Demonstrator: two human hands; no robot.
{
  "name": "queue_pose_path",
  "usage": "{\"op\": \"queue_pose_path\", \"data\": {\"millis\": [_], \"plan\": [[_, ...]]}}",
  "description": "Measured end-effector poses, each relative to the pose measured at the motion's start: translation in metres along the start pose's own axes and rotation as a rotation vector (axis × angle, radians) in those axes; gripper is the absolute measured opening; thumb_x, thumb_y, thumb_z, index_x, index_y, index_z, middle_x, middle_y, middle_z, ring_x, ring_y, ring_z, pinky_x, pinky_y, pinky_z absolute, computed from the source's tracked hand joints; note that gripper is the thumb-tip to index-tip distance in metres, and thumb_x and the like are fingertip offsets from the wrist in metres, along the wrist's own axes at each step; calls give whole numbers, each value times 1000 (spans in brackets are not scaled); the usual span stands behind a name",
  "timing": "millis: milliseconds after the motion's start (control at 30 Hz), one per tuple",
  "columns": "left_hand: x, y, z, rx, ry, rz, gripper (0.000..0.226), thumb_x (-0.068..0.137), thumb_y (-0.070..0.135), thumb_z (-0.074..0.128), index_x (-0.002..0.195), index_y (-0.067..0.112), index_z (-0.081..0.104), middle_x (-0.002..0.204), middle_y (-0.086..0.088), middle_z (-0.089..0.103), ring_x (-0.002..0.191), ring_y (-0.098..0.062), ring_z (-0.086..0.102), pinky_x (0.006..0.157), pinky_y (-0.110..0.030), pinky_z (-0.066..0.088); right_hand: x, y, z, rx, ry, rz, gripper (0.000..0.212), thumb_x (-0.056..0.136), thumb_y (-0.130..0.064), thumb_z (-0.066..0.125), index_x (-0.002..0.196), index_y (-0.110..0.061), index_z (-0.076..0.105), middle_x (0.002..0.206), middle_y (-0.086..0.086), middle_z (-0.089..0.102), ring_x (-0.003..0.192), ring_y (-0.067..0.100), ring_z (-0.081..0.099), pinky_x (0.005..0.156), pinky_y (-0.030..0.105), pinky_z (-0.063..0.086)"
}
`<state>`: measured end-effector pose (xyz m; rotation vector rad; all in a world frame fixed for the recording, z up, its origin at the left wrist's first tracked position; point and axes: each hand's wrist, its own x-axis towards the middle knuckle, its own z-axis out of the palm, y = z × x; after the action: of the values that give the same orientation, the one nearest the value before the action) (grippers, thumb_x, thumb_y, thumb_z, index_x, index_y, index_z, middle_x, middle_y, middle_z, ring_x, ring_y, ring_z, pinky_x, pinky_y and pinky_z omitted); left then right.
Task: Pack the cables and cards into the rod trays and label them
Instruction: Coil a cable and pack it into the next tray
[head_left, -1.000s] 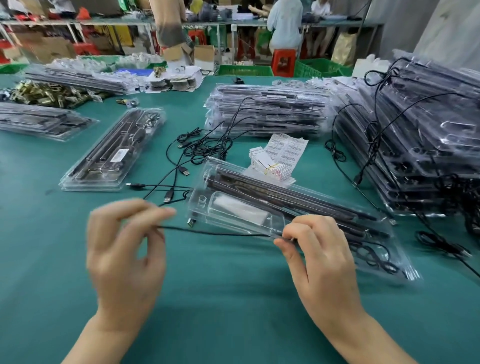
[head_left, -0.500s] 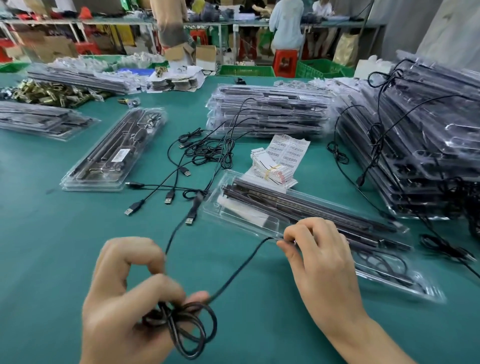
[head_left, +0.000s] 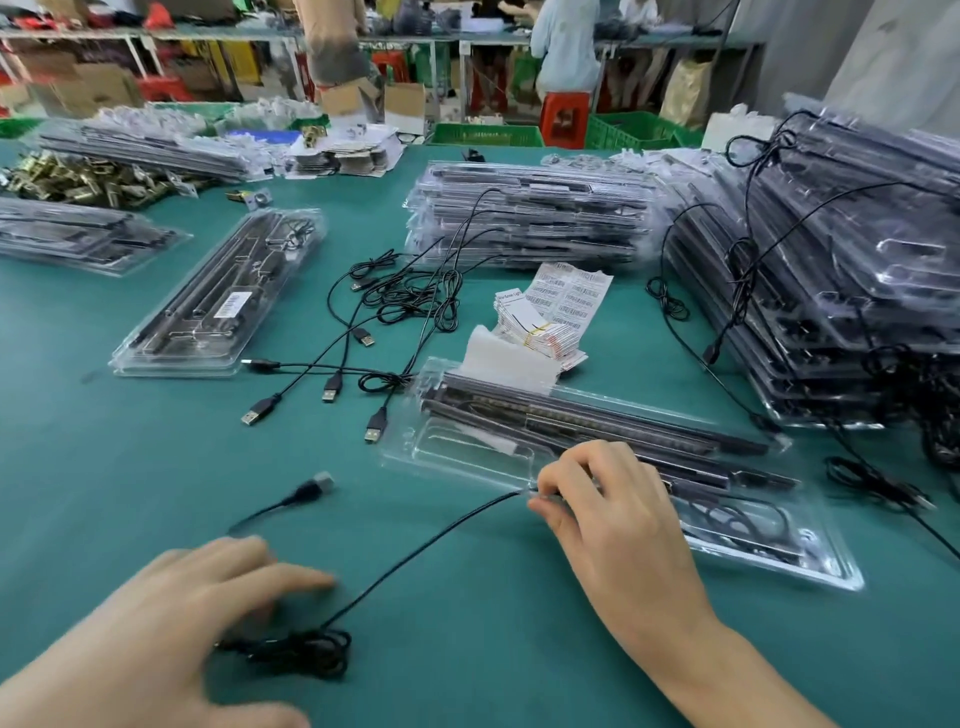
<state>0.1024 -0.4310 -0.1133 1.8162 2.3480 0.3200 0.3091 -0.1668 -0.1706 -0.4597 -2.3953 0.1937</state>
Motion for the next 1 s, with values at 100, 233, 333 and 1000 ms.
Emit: {"op": "queue_pose_path", "data": {"millis": [100,233,333,1000], "plan": [[6,17,-5,-233,65,-130,78,63,97,56,131,59,54,114,32,56,106,14,58,78,-15,49,-2,-5,1,40,-50,-24,13,90,-23,73,93,-21,61,96,-8,53,86,17,51,75,35,45],[33,71,36,-254,261,-149,61,75,92,35,119,57,58,111,33,58,109,13,53,86,-13,44,-4,-11,1,97,-156,-51,6,95,-27,63,93,-23,60,97,-11,53,91,15,52,78,34,46],[47,95,49,-174,319,-227,34,95,68,45,121,52,59,105,23,61,104,0,60,84,-22,49,-5,-11,-1,87,-179,-34,7,95,-25,66,93,-24,58,98,-13,53,91,12,51,78,33,46],[21,99,26,-1070,433,-200,33,73,52,63,75,20,72,58,-11,61,55,-16,58,56,-16,47,-1,-29,-23,112,-260,95,26,90,-35,74,113,-25,67,111,-11,56,102,10,54,91,32,47]]}}
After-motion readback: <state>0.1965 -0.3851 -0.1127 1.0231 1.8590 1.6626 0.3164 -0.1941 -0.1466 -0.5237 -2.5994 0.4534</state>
